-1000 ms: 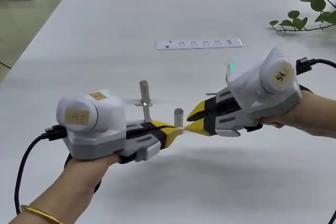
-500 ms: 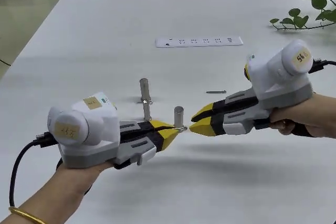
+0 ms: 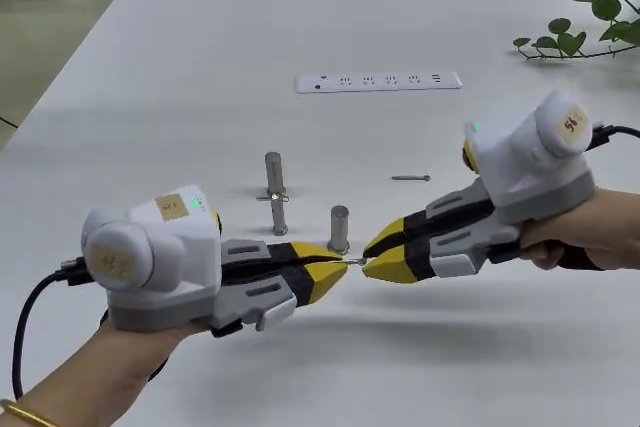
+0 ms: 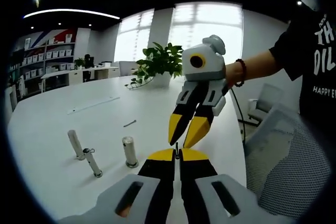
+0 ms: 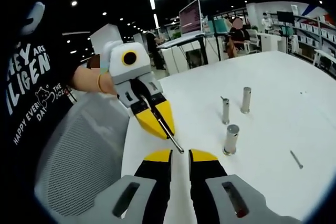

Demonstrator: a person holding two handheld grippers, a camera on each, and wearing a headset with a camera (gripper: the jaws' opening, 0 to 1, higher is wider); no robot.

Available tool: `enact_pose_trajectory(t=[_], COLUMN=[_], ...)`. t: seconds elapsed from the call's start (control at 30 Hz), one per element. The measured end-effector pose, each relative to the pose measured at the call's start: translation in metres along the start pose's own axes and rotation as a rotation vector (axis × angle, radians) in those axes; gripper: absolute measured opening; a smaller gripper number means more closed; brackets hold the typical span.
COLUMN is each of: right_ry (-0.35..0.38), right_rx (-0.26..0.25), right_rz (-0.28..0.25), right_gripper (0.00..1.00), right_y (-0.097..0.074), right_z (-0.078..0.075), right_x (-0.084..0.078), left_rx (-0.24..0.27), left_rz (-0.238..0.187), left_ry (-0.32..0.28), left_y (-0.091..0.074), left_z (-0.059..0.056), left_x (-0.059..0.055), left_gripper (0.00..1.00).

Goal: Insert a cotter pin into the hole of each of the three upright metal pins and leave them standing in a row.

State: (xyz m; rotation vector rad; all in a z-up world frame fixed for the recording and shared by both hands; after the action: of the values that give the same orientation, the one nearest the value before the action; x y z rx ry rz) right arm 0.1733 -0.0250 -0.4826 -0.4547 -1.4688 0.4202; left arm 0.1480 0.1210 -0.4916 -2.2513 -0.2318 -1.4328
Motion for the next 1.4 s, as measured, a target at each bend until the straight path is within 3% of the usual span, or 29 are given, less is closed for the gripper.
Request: enact_pose_trajectory(t=[0.4,0.67,0.9,1.4], right_ry=[-0.028,-0.062,-0.129,-0.235], right_rx=[0.062,0.078,0.087,0.095], right_rz=[0.008,0.034,0.092,0.165], right_gripper=[0.02,0.0,0.0,0.0], right_y=[0.003,0.003,0.003,0.005], right_z=[0.007,0.008,0.008,0.01], right_x=[0.001,0.001,-0.001,-0.001], left_rx=[-0.068,-0.075,-0.065,0.0], left_rz=[-0.005,0.016,0.047,0.056], left_ry=[0.003,-0.004,-0.014,-0.019], left_y=[0.001,0.001,0.004,0.003], left_z=[-0.01,-0.011,-0.011,-0.002], left_x=[0.001,-0.003,-0.009,-0.012], left_gripper=[0.0,0.0,0.0,0.05])
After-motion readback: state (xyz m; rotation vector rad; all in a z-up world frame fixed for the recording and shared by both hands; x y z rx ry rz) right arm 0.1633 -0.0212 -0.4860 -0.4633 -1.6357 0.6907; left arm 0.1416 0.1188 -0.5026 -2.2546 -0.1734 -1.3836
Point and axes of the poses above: the centre of the closed fingertips' face, and the gripper's own axes: y roughly forward along the fingers, z roughly to its left, x roughly out of its top, the point moved 8 cm from there along -y, roughly backward along the fingers, and after that the axes turned 13 degrees about -y, right-handed, at the moved point
